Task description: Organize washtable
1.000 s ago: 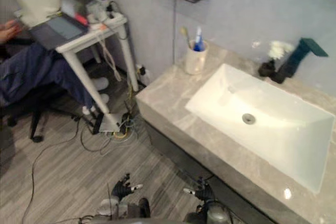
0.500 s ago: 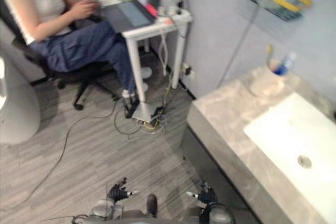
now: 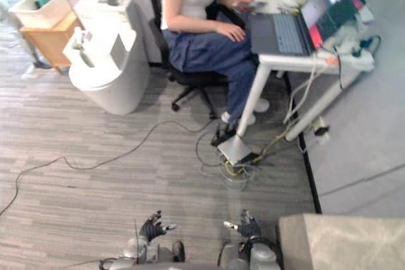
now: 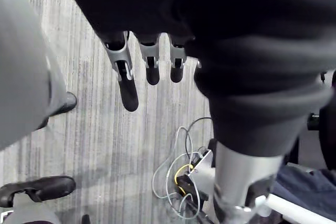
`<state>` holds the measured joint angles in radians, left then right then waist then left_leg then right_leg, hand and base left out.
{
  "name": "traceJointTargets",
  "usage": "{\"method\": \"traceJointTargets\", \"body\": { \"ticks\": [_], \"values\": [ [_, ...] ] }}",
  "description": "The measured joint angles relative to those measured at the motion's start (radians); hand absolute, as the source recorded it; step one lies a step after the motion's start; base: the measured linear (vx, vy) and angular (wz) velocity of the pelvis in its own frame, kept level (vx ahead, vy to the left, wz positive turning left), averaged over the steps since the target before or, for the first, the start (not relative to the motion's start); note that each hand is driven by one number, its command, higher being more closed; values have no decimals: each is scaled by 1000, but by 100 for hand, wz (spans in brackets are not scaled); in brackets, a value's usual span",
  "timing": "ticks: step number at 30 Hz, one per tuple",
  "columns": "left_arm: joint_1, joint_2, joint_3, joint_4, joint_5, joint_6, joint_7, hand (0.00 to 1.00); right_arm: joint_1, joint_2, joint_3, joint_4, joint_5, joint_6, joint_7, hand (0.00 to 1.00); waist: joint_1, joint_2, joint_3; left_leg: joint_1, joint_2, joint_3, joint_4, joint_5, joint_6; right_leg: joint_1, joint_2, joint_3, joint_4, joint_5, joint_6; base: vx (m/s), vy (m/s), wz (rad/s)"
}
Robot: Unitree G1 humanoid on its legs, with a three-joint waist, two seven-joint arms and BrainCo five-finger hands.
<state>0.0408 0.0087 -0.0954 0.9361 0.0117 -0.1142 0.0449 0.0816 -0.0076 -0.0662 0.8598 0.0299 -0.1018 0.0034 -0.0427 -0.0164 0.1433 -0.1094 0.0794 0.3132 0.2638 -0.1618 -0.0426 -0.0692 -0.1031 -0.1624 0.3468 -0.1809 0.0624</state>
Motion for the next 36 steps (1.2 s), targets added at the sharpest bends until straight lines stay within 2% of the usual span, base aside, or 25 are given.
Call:
{"method": "traceJointTargets", "body": {
  "ticks": [1, 3, 8, 11, 12, 13, 14, 15, 17, 18, 20, 21, 22, 23, 25, 26, 28, 29, 30, 32, 34, 35, 36],
  "values": [
    [-13, 15, -31, 0, 1, 0, 0, 0, -6, -1, -8, 12, 1, -1, 0, 0, 1, -9, 0, -10, 8, 67, 5, 10, 3, 6, -9, -23, 0, 0, 0, 85, -6, 90],
    [-23, 34, -56, 1, 2, 1, 0, 0, -7, -5, -13, 34, 1, 1, 0, 0, 2, -20, -3, -18, 7, 107, 15, 19, 14, 17, -19, -52, -4, 0, 0, 113, 40, 73],
    [-7, 76, -61, 17, 3, 18, -1, 0, -14, -1, -11, 79, -2, 3, 1, 0, 2, -33, -10, 26, -56, -4, -53, 44, 31, 79, -46, -106, 17, 12, 7, 105, 58, 76],
    [19, 84, -51, 15, 3, 19, -3, 0, -25, -1, 7, 88, -12, 9, 2, 0, 2, -40, -12, 68, -120, -97, -111, 62, 58, 42, -99, -134, 230, 16, 7, 65, 91, 103],
    [20, 83, -50, 16, 3, 20, -3, 0, -9, -3, 6, 69, -27, 12, 2, 0, -2, -49, -15, 90, -134, -166, -125, 65, 73, -23, -110, -76, 374, 15, -10, 98, -17, 120],
    [19, 86, -49, 18, 3, 21, -2, 0, -2, 1, 7, 55, -34, 12, 2, 0, -9, -42, -13, 88, -139, -197, -127, 66, 79, -46, -92, -30, 408, -20, -12, 126, -44, 157],
    [16, 86, -30, 17, 4, 21, -2, 0, 2, 3, 13, 34, -41, 12, 4, 0, -5, -48, -12, 90, -140, -256, -128, 72, 91, -80, -39, 73, 415, -87, -6, 68, -65, 146],
    [18, 81, -6, 15, 3, 20, -3, 0, 10, 7, 33, 16, -41, 11, 4, 0, 5, -52, -13, 94, -142, -303, -130, 78, 99, -114, 8, 154, 398, -121, 9, 59, -62, 138],
    [19, 72, 23, 15, 3, 20, -3, 0, 16, 16, 39, -4, -42, 11, 4, 0, 4, -54, -15, 109, -154, -379, -133, 83, 98, -137, 53, 251, 340, -135, 23, 50, -82, 116],
    [21, 68, 26, 15, 3, 20, -4, 0, 23, 16, 47, -17, -42, 10, 4, 0, 4, -55, -16, 111, -161, -410, -133, 83, 96, -140, 65, 301, 302, -134, 23, 9, -145, 152],
    [23, 60, 27, 14, 5, 20, -6, 0, 36, 19, 69, -29, -41, 10, 2, 0, 5, -70, -25, 97, -199, -501, -121, 70, 75, -132, 46, 334, 178, -115, 18, -15, -174, 144],
    [19, 62, 28, 5, 6, 21, -9, 0, 45, 26, 75, -32, -41, 11, 2, 0, 5, -93, -33, 77, -215, -499, -103, 50, 85, -116, 13, 323, 105, -55, 4, 17, -254, 155],
    [8, 47, 33, 3, 7, 22, -14, 0, 48, 31, 71, -48, -41, 13, 3, 0, 8, -87, -33, 30, -186, -453, -30, 27, 70, -91, -7, 247, 64, -30, 13, 8, -243, 154],
    [4, 38, 33, 0, 7, 22, -18, 0, 45, 26, 66, -60, -41, 12, 1, 0, 6, -66, -33, 10, -160, -428, 1, 18, 67, -83, -5, 209, 43, -29, 10, 8, -201, 154],
    [8, -4, 35, -2, 7, 24, -22, 0, 40, 18, 45, -68, -40, 10, -1, 0, 0, -16, -16, -52, -54, -269, 100, -4, 28, -31, -1, 82, 15, -24, 3, 21, -130, 141],
    [7, -12, 35, -3, 7, 25, -22, 0, 38, 17, 44, -67, -39, 11, -4, 0, 0, -9, -14, -57, -33, -220, 110, -5, 27, -18, -4, 53, 13, -24, 2, 48, -101, 129],
    [8, -15, 36, -16, 7, 30, -21, 0, 38, 24, 45, -58, -39, 12, -5, 0, 6, -2, -16, -58, 42, -43, 139, -13, 46, 22, -12, -20, 12, -27, -1, 32, -46, 85],
    [8, -11, 37, -16, 8, 31, -21, 0, 35, 24, 44, -53, -39, 12, -5, 0, 8, 1, -17, -59, 44, -27, 138, -12, 50, 30, -16, -27, 12, -29, -2, -13, 10, 42],
    [12, -2, 31, -18, 11, 31, -22, 0, 32, 22, 45, -38, -39, 12, -5, 0, 8, -8, -22, -55, 19, -39, 113, -6, 51, 30, -24, -25, 8, -40, 0, -15, 14, 26],
    [15, 16, 13, -9, 24, 38, -22, 0, 23, 26, 45, -6, -39, 13, -4, 0, -2, -31, -38, -18, -40, -57, 3, 51, 61, 32, -52, -22, -22, -45, 11, -1, 34, 39],
    [18, 31, 6, 11, 34, 40, -23, 0, 21, 19, 40, 20, -40, 13, -3, 0, -3, -35, -43, 20, -85, -89, -116, 119, 77, 51, -58, -19, -68, -31, 9, 24, 49, 55],
    [18, 38, -3, 18, 39, 41, -22, 0, 19, 18, 26, 32, -40, 15, -2, 0, -3, -48, -51, 43, -107, -110, -184, 159, 83, 60, -63, -28, -89, -25, 12, 19, 45, 67],
    [19, 54, -12, 20, 40, 40, -22, 0, 14, 18, 25, 53, -40, 16, 0, 0, -1, -45, -50, 69, -127, -136, -253, 200, 89, 68, -71, -49, -100, -24, 14, 30, 50, 71]
  ]
}}
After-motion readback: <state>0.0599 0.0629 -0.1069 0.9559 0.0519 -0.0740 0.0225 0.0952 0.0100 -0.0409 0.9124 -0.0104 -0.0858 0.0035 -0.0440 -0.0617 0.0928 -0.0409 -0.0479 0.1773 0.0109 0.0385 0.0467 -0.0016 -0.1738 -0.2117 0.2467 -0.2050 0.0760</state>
